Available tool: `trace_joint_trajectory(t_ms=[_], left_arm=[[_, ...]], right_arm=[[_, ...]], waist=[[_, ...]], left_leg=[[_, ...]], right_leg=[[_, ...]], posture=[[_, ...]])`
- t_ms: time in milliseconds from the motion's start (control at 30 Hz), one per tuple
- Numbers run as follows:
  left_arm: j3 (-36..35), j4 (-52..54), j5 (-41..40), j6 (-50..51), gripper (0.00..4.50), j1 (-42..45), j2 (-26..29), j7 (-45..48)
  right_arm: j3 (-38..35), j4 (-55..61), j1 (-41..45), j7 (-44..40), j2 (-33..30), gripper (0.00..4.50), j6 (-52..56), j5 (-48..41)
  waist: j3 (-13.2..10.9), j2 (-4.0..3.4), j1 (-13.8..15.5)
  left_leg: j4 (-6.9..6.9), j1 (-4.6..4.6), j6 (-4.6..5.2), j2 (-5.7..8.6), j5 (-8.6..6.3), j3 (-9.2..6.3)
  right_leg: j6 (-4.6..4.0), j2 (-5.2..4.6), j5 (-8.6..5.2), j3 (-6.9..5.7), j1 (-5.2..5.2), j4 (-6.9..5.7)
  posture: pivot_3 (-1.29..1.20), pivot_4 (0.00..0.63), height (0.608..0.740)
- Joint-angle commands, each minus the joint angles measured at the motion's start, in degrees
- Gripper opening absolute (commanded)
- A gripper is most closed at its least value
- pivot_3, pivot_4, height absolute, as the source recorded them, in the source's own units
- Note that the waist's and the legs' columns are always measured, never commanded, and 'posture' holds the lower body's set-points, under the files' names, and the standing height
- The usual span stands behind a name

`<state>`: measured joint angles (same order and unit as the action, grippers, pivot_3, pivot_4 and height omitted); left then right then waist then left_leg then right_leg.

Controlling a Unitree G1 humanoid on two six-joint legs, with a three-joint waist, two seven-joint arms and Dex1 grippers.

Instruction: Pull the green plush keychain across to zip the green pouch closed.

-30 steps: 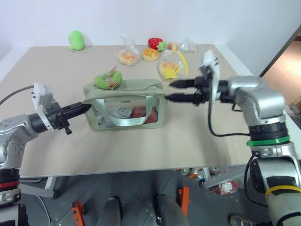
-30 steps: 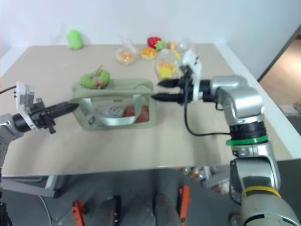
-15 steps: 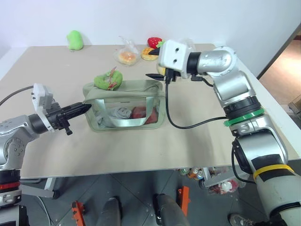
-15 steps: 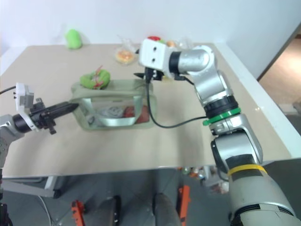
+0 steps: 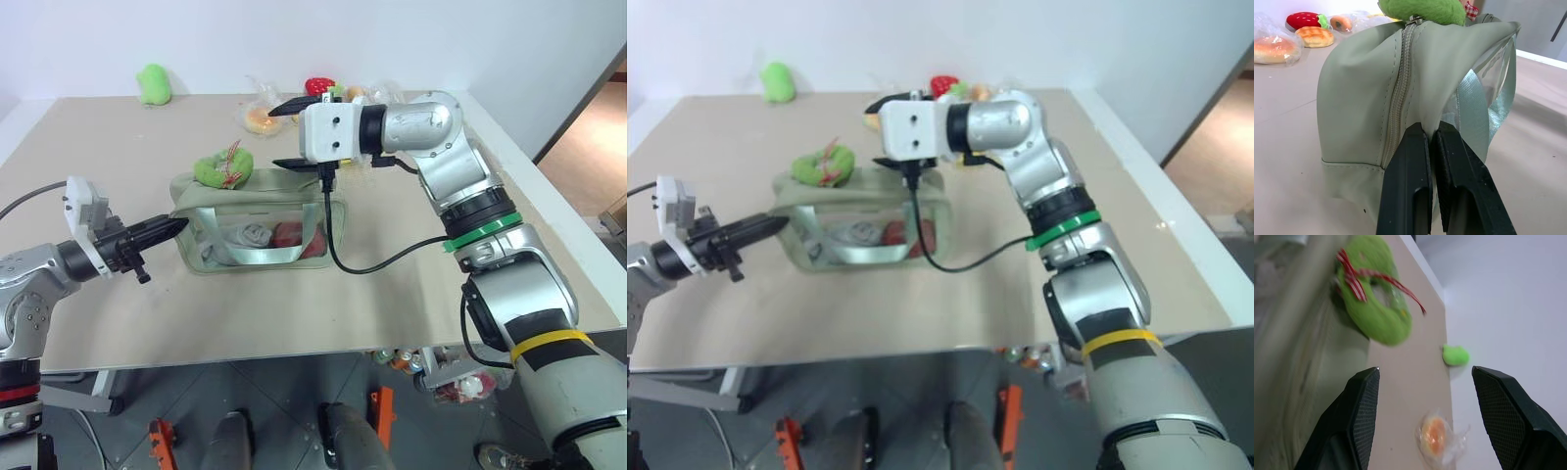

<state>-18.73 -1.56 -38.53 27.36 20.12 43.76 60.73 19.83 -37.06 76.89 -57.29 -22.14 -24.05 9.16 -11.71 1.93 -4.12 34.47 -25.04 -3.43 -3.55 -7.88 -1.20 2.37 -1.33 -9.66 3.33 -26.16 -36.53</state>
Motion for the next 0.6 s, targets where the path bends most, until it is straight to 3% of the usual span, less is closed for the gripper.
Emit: trace_joint_trajectory(t_ms=[33, 600], left_arm=[[-0.7, 0.9, -0.2, -0.6, 0.00, -0.2, 0.0, -0.1], [-1.2, 1.9, -0.5, -0.8, 0.00, -1.1, -0.2, -1.0]], right_arm=[[0.1, 2.4, 1.4, -0.9, 1.3, 3.10, -1.8, -0.3], [4.2, -7.0, 3.0, 5.8, 6.1, 3.10, -10.7, 8.3]], waist=[[0.0, 0.00, 0.0], [0.0, 0.01, 0.0]], left_leg=[[0.00, 0.00, 0.00, 0.00, 0.00, 0.00], [0.00, 0.03, 0.00, 0.00, 0.00, 0.00]], right_leg=[[0.00, 0.00, 0.00, 0.00, 0.00, -0.01], [-0.01, 0.00, 0.00, -0.01, -0.01, -0.09]], posture=[[0.00, 0.150, 0.740], [0.00, 0.150, 0.740]])
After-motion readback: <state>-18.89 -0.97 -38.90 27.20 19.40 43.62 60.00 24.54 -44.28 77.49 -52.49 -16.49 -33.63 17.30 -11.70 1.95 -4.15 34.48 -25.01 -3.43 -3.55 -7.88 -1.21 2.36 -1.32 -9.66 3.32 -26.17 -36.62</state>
